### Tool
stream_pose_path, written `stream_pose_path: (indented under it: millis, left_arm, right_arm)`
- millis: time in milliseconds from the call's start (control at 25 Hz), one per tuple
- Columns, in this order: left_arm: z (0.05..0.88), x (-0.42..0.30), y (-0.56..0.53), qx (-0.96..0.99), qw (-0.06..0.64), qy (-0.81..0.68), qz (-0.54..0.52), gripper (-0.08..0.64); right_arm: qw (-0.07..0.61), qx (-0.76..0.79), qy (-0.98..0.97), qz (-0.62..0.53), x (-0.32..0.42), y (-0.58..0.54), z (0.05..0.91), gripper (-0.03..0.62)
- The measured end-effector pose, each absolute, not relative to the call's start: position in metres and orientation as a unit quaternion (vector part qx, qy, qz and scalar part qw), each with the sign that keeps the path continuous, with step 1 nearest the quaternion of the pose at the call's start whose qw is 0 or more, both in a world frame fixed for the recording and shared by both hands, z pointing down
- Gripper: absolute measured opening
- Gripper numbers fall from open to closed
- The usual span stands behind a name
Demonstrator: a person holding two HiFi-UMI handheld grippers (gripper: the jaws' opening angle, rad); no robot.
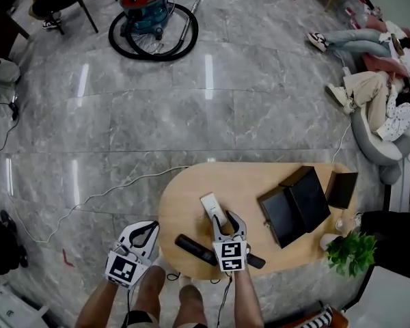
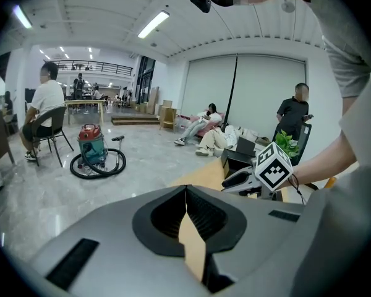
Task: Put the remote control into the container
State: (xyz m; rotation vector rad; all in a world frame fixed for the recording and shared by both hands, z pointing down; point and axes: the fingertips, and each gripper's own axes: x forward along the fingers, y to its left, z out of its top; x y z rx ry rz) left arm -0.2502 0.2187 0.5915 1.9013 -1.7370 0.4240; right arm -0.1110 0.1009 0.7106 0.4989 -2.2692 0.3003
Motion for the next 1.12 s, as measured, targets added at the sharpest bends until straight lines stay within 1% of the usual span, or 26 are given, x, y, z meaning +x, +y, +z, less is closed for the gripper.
stream_pose_path:
  millis: [120, 200, 440, 880, 1120]
  left_arm:
    - [0.598, -0.254, 0.223, 0.700, 0.270, -0.644, 0.154, 0.009]
    - [0.601, -0.258, 0.225, 0.698, 0.271, -0.642, 0.165, 0.009]
    - [0.613, -0.271, 0.231, 0.684, 0.286, -0.654, 0.151, 0.009]
    - [0.612, -0.269, 0.222, 0.717, 0.283, -0.621, 0.140, 0.009]
    - [0.599, -0.261, 0.214, 0.736, 0.278, -0.600, 0.145, 0.009]
  right_arm:
    - [0.413, 0.175, -0.886, 0.115, -0.114, 0.106, 0.729, 0.191]
    - [0.431, 0.165, -0.880, 0.115, -0.115, 0.111, 0.740, 0.208]
    - [0.464, 0.163, -0.864, 0.103, -0.113, 0.114, 0.764, 0.213]
    - [0.490, 0.147, -0.853, 0.104, -0.117, 0.119, 0.772, 0.216]
    - [0.487, 0.161, -0.849, 0.123, -0.115, 0.116, 0.769, 0.218]
